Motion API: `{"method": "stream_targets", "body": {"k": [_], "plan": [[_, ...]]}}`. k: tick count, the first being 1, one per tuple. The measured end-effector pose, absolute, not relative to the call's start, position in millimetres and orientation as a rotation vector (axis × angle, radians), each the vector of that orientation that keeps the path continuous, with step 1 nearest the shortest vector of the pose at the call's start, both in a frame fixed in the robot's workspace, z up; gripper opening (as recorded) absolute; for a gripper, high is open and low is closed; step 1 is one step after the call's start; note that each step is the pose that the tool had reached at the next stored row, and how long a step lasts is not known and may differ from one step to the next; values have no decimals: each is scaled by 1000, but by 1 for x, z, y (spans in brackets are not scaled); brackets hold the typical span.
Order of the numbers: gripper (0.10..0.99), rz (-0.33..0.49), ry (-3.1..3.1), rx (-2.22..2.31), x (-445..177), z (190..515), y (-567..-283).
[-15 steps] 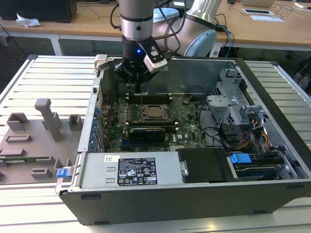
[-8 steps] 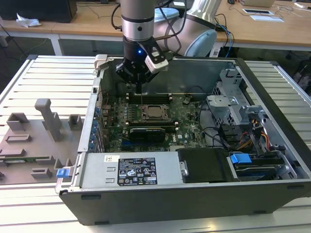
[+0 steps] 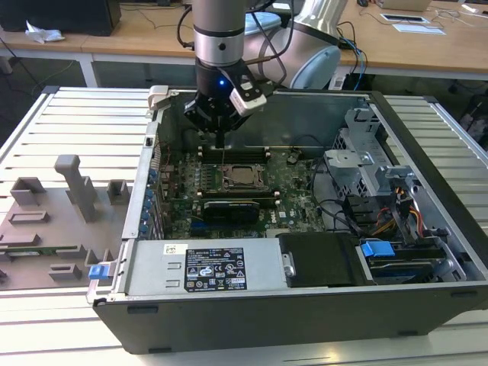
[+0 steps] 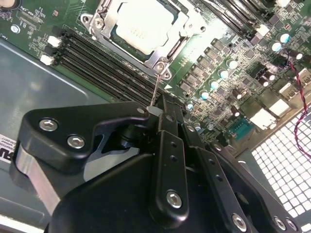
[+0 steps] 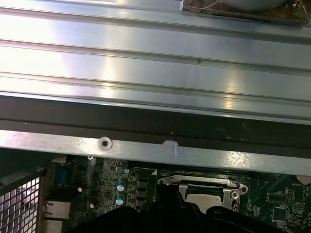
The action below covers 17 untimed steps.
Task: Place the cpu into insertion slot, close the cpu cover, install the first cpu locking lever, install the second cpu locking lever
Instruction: 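Install the first cpu locking lever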
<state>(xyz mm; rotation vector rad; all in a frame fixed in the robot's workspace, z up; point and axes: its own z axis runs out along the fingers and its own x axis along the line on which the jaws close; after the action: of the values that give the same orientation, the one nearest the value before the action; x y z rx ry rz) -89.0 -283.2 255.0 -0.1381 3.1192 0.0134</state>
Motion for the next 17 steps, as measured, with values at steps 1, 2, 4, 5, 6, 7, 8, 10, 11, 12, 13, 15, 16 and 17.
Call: {"method": "stream_targets", "body": {"k": [1,2,4,5,6,7,8,10,11,12,13,15,16,17], "plan": [[106,13,3119,-138,-89,255,-283],[106,13,3119,-138,-88,254,-283],[106,13,3119,-138,-87,254,-283],[106,13,3119,-138,-87,254,-283],[106,13,3119,-138,-86,253,-283],[106,13,3119,-138,-86,253,-283],[106,13,3119,-138,-86,253,-283],[106,13,3119,-138,-85,252,-283],[106,13,3119,-138,-85,252,-283],[106,13,3119,-138,-85,251,-283],[106,13,3119,-138,-84,251,-283],[106,14,3119,-138,-84,250,-283],[106,13,3119,-138,-84,249,-283],[106,13,3119,-138,-84,249,-283]]}}
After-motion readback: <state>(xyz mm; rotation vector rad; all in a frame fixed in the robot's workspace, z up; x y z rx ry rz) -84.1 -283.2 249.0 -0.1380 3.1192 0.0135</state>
